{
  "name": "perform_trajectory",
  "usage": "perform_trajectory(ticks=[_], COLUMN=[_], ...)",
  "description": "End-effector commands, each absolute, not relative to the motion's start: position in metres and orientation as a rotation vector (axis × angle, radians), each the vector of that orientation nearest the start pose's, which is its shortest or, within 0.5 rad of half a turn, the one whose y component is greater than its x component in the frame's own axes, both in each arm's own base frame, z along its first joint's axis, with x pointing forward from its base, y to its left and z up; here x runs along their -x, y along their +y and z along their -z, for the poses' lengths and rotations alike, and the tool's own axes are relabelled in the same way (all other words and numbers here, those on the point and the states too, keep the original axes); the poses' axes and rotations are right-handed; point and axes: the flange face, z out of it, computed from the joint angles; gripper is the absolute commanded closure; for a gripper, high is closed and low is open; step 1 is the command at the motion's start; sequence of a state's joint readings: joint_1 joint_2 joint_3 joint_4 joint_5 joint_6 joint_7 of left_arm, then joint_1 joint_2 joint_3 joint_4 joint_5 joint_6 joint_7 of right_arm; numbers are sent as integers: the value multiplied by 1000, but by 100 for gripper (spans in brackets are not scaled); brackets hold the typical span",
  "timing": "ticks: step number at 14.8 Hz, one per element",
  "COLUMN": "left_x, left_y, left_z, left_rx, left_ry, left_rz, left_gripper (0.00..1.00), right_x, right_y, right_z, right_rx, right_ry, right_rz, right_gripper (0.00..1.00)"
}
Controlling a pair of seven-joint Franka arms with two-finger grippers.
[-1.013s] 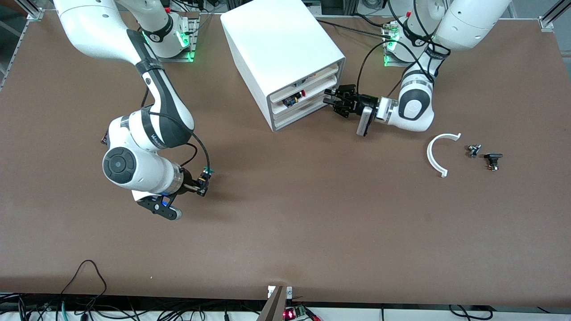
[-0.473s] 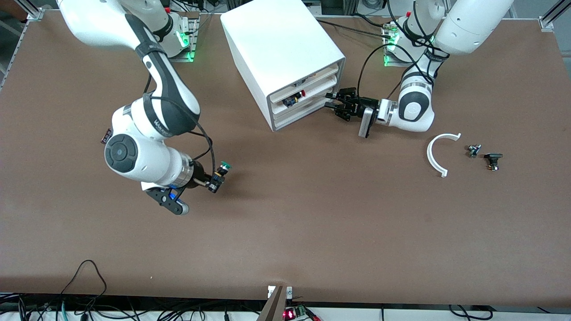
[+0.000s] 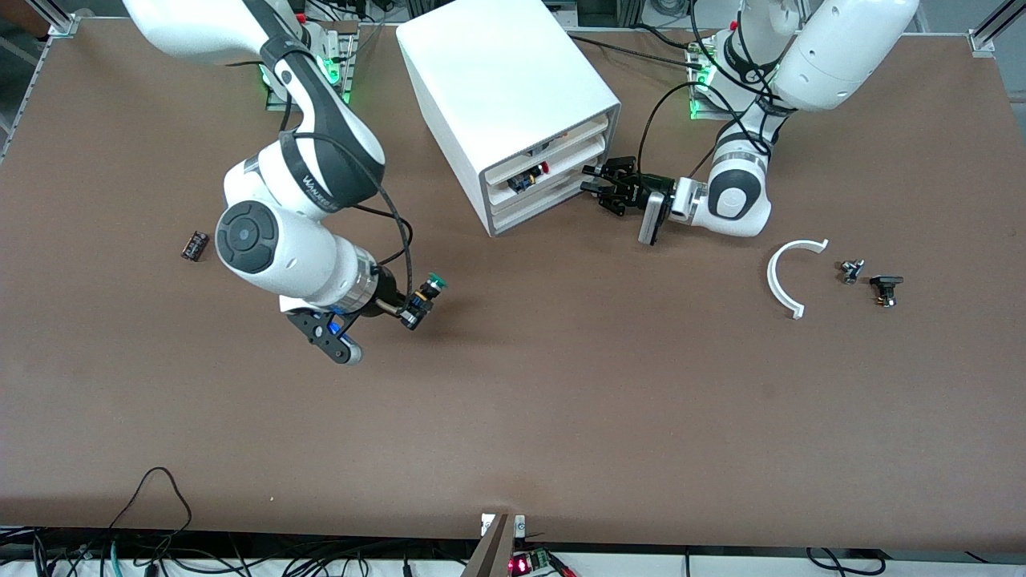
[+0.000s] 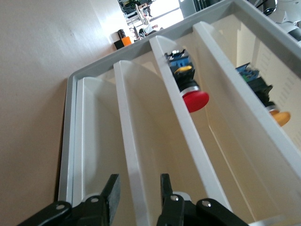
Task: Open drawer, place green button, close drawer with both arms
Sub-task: 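Carry the green button over the open drawer with the right gripper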
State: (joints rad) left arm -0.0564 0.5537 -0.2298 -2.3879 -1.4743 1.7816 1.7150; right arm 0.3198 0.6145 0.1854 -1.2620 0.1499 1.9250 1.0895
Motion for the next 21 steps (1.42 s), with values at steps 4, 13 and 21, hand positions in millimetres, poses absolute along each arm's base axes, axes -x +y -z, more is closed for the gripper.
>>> perform_trajectory(ticks=[4,13,21], left_x=[-355,-351,-394], left_y=[-228,-244,-232], left_z=[-94,-95,-79], left_rx=[-1568,-1536,-1615], left_ry=[-573,-613,-567], left_rz=[-65,-166,-162], left_gripper=[58,100,100], right_x=[-642,-623,-601], right_y=[374,414,454], right_z=[-461,-482,-483], right_rx=[2661,2567,2491], right_ry=[1064,1195,1319], right_rz=[-147,-148,-147], right_gripper=[100,100,100])
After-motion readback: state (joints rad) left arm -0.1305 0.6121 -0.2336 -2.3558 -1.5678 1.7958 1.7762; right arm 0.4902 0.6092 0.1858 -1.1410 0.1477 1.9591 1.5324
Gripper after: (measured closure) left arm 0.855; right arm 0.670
